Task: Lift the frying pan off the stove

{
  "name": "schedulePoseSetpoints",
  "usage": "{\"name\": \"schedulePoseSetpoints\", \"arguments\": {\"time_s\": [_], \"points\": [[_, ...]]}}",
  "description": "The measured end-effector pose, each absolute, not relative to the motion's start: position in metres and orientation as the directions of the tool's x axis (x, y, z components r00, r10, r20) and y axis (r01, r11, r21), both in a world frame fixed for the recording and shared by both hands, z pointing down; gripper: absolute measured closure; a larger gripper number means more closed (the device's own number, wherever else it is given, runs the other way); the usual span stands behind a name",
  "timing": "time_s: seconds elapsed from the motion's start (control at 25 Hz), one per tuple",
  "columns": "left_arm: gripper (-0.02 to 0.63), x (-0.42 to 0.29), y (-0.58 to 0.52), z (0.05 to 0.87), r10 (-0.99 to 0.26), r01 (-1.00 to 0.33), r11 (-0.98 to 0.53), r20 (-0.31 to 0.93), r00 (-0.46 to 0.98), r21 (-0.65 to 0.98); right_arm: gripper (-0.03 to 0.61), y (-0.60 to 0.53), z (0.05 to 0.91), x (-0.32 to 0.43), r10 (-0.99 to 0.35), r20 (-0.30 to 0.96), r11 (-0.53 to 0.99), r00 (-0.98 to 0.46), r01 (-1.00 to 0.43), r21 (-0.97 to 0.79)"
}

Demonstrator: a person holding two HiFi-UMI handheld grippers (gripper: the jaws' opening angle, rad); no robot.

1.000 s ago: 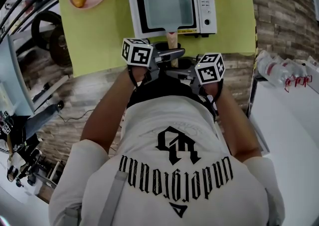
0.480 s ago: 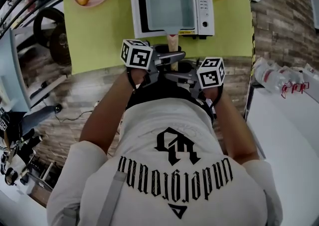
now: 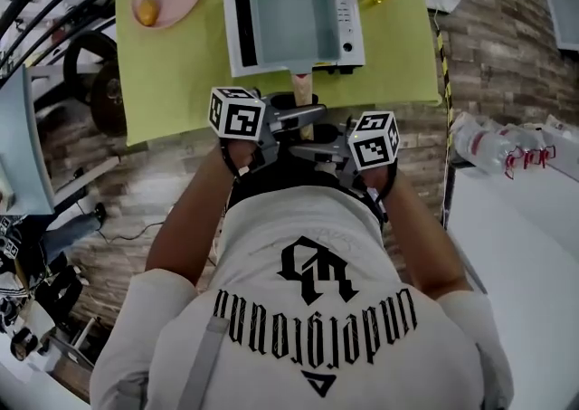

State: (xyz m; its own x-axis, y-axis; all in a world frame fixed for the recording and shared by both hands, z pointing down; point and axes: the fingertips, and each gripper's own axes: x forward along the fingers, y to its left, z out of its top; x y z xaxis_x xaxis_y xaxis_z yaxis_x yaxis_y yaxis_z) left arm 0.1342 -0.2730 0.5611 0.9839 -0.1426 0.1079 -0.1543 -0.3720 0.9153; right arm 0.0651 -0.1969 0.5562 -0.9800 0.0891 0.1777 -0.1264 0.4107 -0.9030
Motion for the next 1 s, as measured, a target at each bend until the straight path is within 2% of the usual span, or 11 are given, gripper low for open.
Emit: {"name": "schedulePoseSetpoints", "arguments": {"time_s": [0.68, 1.0], "points": [[0.420, 0.171, -0.242, 0.460, -0.162, -0.136, -0.534, 0.056, 0.985, 0.835, 0.421, -0.166, 0.468, 0.103, 0.050, 0.142, 0.572, -0.989, -0.089, -0.815], [0.420, 0.177, -0.229, 0.425, -0.163, -0.156, -0.595, 0.071, 0.984, 0.788, 0.422, -0.154, 0.436, 0.108, 0.045, 0.131, 0.631, -0.990, -0.073, -0.773]]}}
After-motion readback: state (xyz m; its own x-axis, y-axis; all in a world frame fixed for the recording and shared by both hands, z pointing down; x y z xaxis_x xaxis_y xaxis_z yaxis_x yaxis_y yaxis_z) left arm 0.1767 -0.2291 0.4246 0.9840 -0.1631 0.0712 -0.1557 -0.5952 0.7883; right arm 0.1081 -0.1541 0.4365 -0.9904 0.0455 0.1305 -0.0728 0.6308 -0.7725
